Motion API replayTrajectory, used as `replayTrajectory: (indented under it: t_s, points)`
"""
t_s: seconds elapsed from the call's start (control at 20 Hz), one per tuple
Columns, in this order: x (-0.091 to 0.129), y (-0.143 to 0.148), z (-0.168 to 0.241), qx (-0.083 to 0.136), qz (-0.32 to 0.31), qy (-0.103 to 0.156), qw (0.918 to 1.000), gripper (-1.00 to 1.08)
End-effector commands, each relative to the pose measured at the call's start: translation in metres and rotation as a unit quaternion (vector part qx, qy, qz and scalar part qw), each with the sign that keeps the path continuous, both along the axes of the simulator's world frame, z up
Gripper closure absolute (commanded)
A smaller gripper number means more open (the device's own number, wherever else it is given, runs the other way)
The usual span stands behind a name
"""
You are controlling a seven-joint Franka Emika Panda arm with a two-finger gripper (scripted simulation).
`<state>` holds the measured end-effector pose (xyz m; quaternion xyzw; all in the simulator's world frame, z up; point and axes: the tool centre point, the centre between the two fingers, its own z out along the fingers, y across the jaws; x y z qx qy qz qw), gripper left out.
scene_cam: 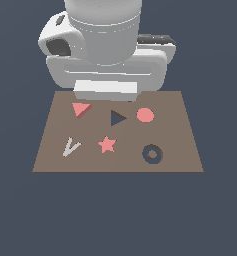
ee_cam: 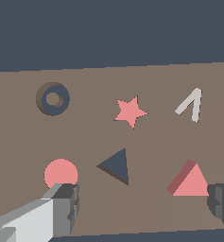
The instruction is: Insert a designated object into the corresponding slot on a board.
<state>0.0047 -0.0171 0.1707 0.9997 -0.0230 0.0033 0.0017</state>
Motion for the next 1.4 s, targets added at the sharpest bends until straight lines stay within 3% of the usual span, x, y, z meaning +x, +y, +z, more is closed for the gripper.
replayTrajectory:
  t_s: [0.0,0.4,0.85,1.1,1.35]
  points:
    - [0.0,0.0,0.0,0.0,0.0,0.0,1.0,-0.92]
    - [-0.003,-0.001,-0.003,0.0,0.021,0.0,0.9998,-0.92]
    - [-0.015,-0.006,-0.014,0.0,0.093,0.0,0.9957,-0.92]
    - [-0.024,-0.011,-0.024,0.0,0.153,0.001,0.9882,-0.92]
    - [-0.035,-0.02,-0.035,0.0,0.228,0.001,0.9737,-0.92]
